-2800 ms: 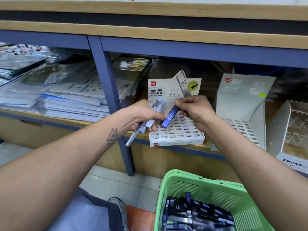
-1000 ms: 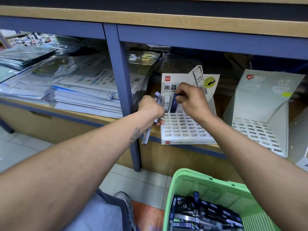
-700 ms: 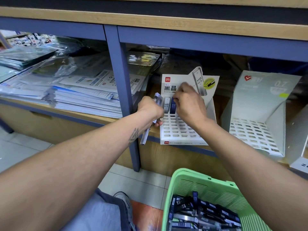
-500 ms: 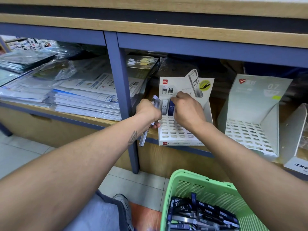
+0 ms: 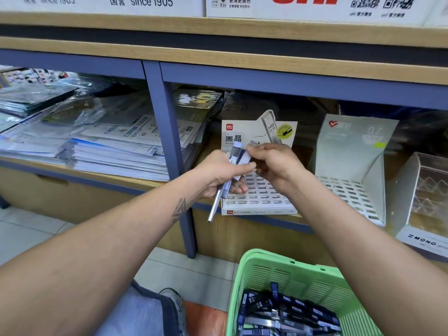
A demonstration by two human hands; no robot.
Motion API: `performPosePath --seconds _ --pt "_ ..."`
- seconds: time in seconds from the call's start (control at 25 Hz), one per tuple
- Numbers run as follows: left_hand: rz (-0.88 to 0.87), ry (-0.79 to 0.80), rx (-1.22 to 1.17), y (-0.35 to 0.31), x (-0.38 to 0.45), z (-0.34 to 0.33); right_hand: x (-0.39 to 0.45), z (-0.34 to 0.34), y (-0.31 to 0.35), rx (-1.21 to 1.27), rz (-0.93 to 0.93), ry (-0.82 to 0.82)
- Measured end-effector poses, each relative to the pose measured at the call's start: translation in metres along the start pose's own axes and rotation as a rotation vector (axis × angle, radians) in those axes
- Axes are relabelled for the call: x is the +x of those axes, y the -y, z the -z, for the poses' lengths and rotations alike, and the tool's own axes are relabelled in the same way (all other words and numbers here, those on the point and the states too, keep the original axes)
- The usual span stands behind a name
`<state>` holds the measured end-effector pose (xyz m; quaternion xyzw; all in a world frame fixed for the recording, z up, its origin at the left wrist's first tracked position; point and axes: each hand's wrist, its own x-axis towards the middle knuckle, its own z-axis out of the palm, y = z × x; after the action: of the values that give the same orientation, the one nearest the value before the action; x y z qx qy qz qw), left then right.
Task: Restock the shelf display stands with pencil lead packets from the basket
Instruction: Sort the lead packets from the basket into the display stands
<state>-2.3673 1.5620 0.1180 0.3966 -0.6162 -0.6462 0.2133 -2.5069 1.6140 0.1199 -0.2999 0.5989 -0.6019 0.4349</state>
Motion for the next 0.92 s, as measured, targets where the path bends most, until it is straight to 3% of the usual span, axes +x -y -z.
performPosePath --seconds 0.16,0.48,0.68,0.76,0.92 --pt "0.073 -0.006 0.027 -0.001 0.004 0.002 0.002 0.028 -0.001 0.141 0.042 -0.036" --pt "0.108 -0.134 -0.171 -0.006 0.011 0.001 -0.001 0.039 -0.010 0.274 0.001 0.204" --pt "0.064 -0.166 0.000 -0.005 0.012 0.007 0.006 0.032 -0.019 0.103 0.071 0.065" --pt "0.021 -0.198 0.074 -0.005 0.014 0.013 0.007 0.035 -0.018 -0.101 0.117 0.044" --pt "-0.013 -0.152 0.206 -0.008 0.014 0.023 0.001 0.032 -0.014 -0.603 0.292 0.189"
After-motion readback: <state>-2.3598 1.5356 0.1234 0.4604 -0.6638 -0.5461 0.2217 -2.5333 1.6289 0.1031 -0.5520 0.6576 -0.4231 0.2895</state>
